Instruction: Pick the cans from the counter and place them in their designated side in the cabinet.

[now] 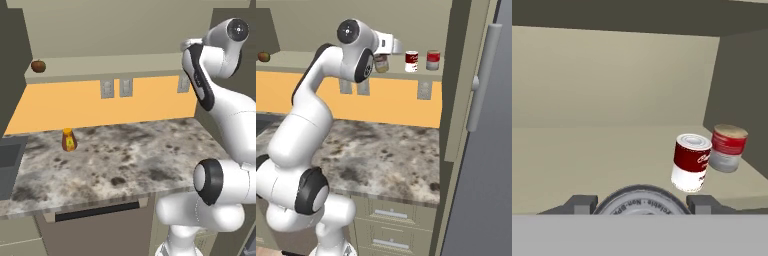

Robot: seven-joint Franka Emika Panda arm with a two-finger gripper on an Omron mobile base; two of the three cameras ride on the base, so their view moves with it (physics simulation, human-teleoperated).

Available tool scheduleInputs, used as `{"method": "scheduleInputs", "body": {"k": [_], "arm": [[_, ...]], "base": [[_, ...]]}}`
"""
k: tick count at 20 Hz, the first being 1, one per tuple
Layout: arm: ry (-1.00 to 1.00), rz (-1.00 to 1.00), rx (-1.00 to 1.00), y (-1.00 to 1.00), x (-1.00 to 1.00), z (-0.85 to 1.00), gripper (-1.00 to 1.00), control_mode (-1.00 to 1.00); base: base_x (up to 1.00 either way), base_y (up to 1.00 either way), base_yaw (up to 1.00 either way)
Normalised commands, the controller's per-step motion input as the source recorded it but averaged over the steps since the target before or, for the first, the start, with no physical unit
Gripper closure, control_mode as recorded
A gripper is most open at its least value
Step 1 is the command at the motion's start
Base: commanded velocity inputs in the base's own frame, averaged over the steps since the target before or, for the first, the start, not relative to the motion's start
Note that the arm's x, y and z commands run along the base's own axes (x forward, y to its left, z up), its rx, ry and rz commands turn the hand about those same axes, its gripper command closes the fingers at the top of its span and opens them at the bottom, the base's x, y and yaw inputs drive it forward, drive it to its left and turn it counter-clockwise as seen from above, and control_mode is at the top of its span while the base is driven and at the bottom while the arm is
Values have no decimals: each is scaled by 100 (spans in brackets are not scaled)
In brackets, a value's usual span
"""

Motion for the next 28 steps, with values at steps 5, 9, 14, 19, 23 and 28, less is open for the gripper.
{"method": "scheduleInputs", "body": {"k": [5, 9, 14, 19, 23, 28], "arm": [[6, 0, 0, -10, 26, -2, 100, -100], [6, 0, 0, -7, 28, -1, 100, -100], [6, 0, 0, -7, 26, -3, 100, -100], [6, 0, 0, -10, 22, -7, 100, -100], [5, 0, 0, -9, 29, -6, 100, -100], [4, 1, 0, -5, 31, -3, 100, -100]], "base": [[0, 0, 0], [0, 0, 0], [0, 0, 0], [0, 0, 0], [0, 0, 0], [0, 0, 0]]}}
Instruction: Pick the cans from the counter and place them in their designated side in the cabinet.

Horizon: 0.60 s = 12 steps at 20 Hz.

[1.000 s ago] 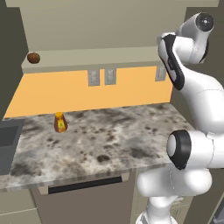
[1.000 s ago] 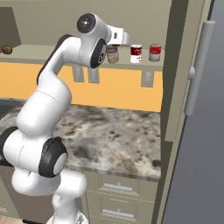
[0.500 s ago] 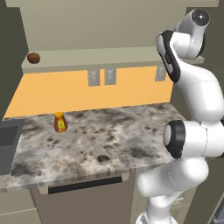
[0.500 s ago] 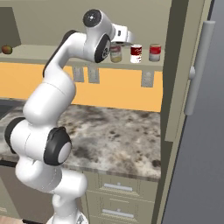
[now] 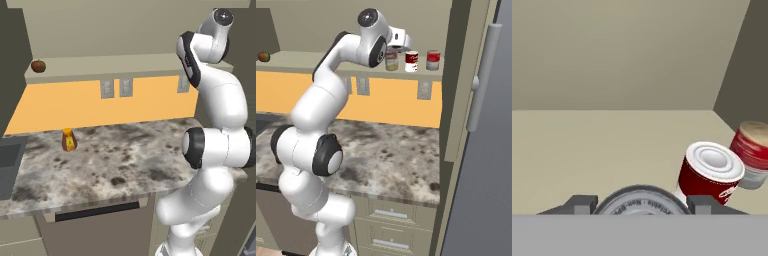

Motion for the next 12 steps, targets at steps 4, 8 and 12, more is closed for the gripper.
{"method": "scheduleInputs", "body": {"k": [4, 8, 12], "arm": [[4, 1, 0, -4, 32, -3, 100, -100], [5, 1, 0, -8, 30, -4, 100, -100], [5, 1, 0, -7, 30, -4, 100, -100]], "base": [[0, 0, 0], [0, 0, 0], [0, 0, 0]]}}
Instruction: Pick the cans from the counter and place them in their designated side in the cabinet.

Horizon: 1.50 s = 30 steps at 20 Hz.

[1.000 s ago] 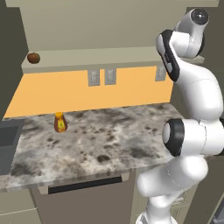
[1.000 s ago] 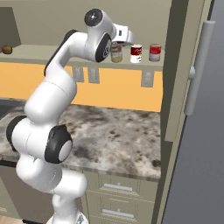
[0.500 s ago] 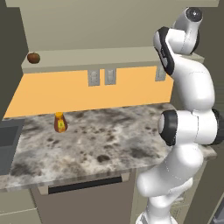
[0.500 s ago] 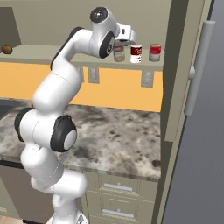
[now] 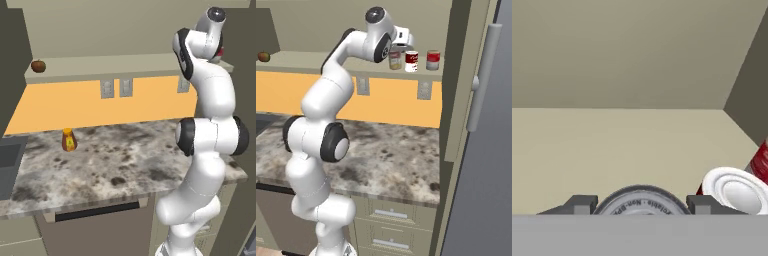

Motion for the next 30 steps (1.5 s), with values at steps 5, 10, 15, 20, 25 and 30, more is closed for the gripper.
{"method": "scheduleInputs", "body": {"k": [5, 10, 15, 20, 25, 30], "arm": [[5, 1, 0, -2, 29, -5, 100, -100], [5, 1, 0, -4, 24, -5, 100, -100], [5, 1, 0, -4, 21, -6, 100, -100], [5, 1, 0, 0, 20, -7, -100, -100], [2, 1, 0, -5, 4, -2, -100, -100], [0, 1, 0, -13, -2, 0, -100, -100]], "base": [[0, 0, 0], [0, 0, 0], [0, 0, 0], [0, 0, 0], [0, 0, 0], [0, 0, 0]]}}
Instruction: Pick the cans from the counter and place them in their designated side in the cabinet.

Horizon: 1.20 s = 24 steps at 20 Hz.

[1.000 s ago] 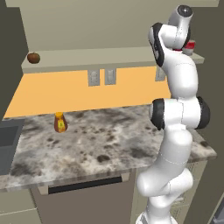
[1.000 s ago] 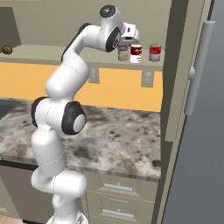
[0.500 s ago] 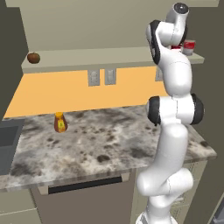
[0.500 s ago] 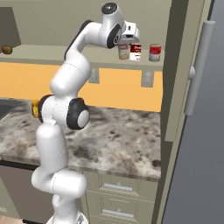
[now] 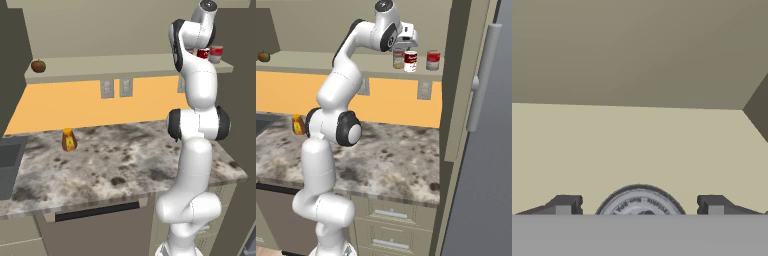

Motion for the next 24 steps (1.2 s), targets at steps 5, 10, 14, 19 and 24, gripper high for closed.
{"method": "scheduleInputs", "body": {"k": [5, 10, 14, 19, 24], "arm": [[0, 2, 0, -5, 0, 2, -100, -100], [-9, 5, 0, -1, -22, 6, -100, -100], [-8, 5, 0, 7, -38, -2, -100, -100], [-3, 6, 0, 29, -41, -29, -100, -100], [-1, 7, 0, 34, -46, -36, -100, -100]], "base": [[0, 0, 0], [0, 0, 0], [0, 0, 0], [0, 0, 0], [0, 0, 0]]}}
